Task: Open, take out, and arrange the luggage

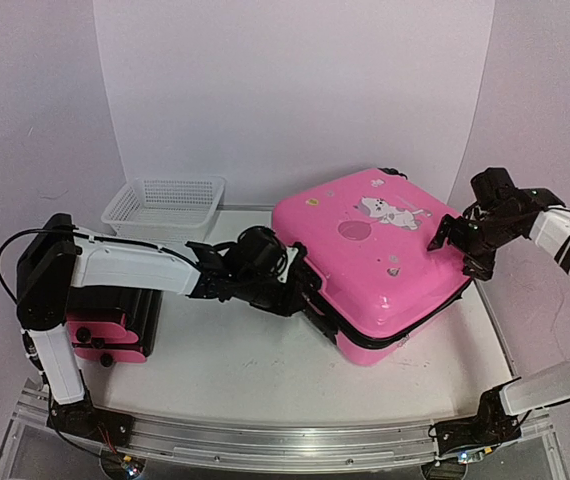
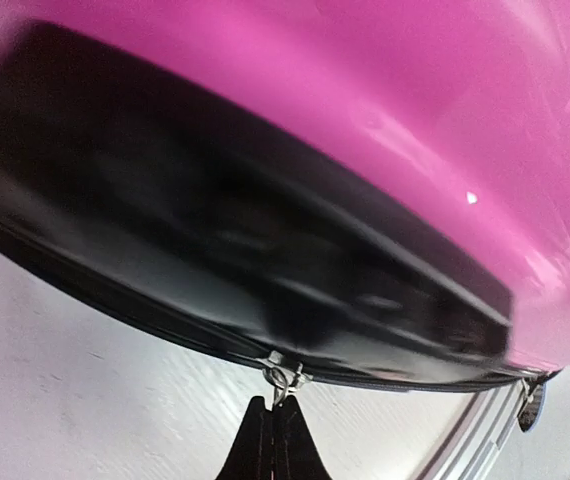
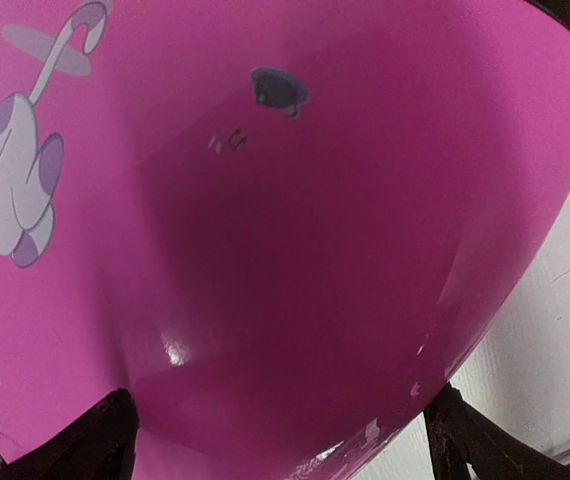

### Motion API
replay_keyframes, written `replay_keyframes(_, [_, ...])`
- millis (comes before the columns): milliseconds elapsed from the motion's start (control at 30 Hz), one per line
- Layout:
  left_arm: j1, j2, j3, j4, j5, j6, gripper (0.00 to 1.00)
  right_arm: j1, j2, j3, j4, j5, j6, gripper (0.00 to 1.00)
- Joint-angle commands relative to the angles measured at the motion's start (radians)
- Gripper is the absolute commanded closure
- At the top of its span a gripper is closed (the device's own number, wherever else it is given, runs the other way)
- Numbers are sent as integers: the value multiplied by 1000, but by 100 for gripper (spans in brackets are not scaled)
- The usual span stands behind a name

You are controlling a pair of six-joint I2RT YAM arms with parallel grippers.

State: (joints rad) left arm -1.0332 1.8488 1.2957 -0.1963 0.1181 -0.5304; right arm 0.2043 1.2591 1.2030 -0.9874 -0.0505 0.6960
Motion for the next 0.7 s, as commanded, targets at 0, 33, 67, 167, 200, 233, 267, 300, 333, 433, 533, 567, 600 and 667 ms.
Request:
replay_keyframes(0, [177, -124, -64, 19, -94, 38, 100, -67, 89, -56, 7, 192, -54, 2])
replay_keyframes(33, [215, -126, -67, 14, -105, 62, 100, -79, 94, -66, 20, 190, -64, 2])
replay_keyframes(67, [253, -123, -60, 2, -108, 78, 100, -84, 101, -74, 30, 193, -75, 2])
replay_keyframes(167, [353, -89, 0, -20, -65, 111, 100, -88, 136, -64, 38, 191, -143, 2])
replay_keyframes(200, [367, -71, 31, -20, -65, 139, 100, -87, 146, -57, 38, 178, -183, 2])
replay_keyframes(233, [373, -53, 65, -21, -72, 174, 100, -82, 154, -50, 32, 166, -221, 2])
replay_keyframes(267, [374, -37, 97, -24, -84, 202, 100, -75, 163, -36, 10, 172, -245, 2])
replay_keyframes(300, [375, -26, 121, -25, -84, 216, 100, -68, 170, -20, -17, 177, -259, 2])
replay_keyframes(333, [375, -21, 140, -23, -65, 226, 100, -65, 176, -10, -25, 142, -268, 2])
replay_keyframes(433, [363, -15, 141, -18, 6, 203, 100, -66, 194, 7, -9, -40, -242, 2])
replay_keyframes(533, [325, -66, 65, -16, 34, 197, 100, -66, 194, 23, 28, -89, -185, 2])
replay_keyframes(567, [316, -100, 24, -6, 40, 203, 98, -67, 196, 33, 33, -92, -182, 2])
replay_keyframes(600, [310, -135, -31, 18, 52, 206, 84, -66, 197, 43, 35, -92, -184, 2])
replay_keyframes(667, [309, -204, -144, 97, 109, 208, 55, -66, 205, 65, 35, -98, -201, 2])
